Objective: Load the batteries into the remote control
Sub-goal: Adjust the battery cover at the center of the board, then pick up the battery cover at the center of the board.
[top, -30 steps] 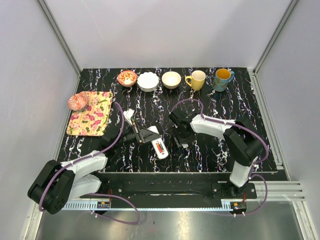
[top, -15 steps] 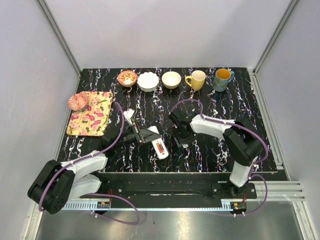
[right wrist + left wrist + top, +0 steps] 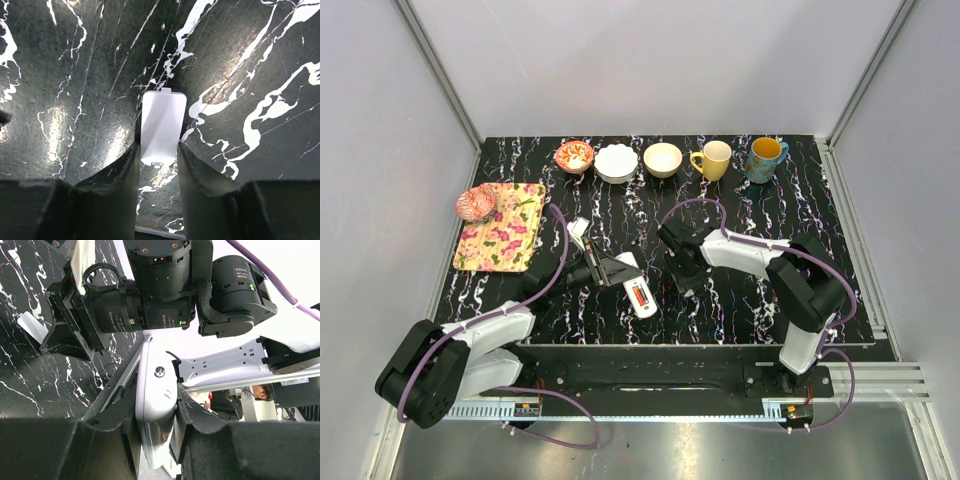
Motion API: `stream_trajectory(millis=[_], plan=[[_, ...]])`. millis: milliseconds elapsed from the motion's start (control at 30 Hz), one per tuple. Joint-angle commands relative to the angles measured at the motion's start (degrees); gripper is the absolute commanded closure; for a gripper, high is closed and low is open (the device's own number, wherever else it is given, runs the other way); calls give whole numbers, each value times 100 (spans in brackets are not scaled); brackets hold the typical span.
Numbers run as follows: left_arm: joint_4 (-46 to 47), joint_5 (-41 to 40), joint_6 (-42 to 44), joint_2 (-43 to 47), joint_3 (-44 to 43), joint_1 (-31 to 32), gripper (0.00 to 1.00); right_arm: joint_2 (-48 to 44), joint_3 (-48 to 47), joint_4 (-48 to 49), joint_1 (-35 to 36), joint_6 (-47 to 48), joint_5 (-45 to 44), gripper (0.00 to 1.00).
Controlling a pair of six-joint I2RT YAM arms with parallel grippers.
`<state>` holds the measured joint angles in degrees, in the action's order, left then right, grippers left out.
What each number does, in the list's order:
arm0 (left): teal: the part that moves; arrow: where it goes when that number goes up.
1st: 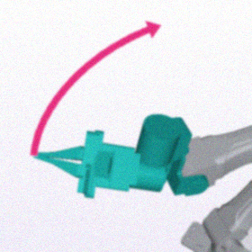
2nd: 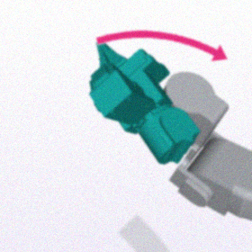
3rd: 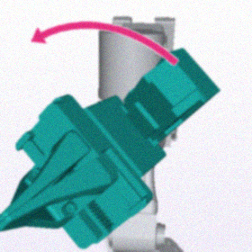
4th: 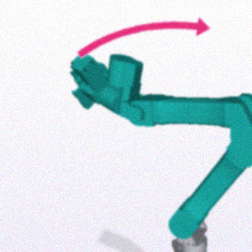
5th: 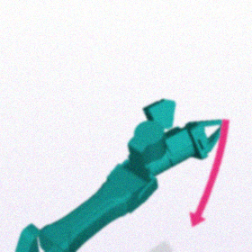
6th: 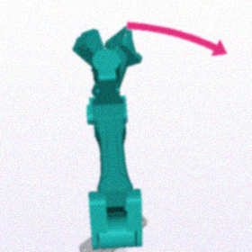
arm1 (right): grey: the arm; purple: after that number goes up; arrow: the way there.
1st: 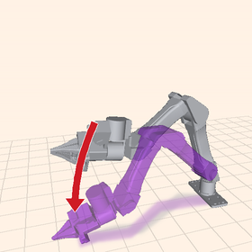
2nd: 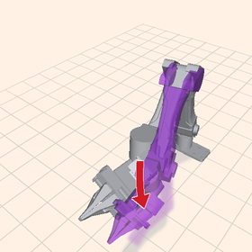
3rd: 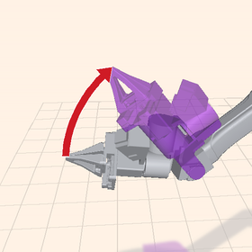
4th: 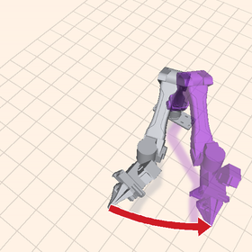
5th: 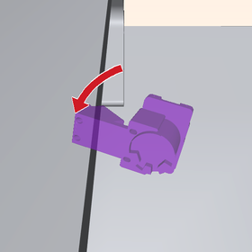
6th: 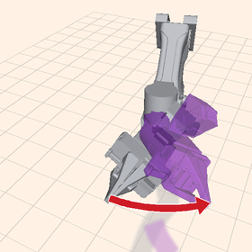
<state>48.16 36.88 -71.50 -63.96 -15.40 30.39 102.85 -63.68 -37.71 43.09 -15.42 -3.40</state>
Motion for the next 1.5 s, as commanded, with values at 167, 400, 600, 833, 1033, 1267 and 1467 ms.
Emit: stream_trajectory(millis=[167,400,600,833,1033,1267,1467], plan=[[484,-58,-4,16,-51,28,100,157,295,36,41,-101,-38,78],[466,-50,-4,-37,-121,19,100,-142,286,-25,24,-286,14,97],[475,-41,-4,-46,-148,37,100,-20,400,71,-2,-295,172,91],[361,-67,31,7,-156,63,100,-46,444,168,-2,-400,138,42],[387,-67,40,-19,-156,72,100,51,418,177,-2,-462,164,44],[431,-67,31,-11,-95,72,100,148,497,221,6,-576,182,55],[475,-76,23,-2,-69,81,100,183,514,229,-2,-620,182,60]])
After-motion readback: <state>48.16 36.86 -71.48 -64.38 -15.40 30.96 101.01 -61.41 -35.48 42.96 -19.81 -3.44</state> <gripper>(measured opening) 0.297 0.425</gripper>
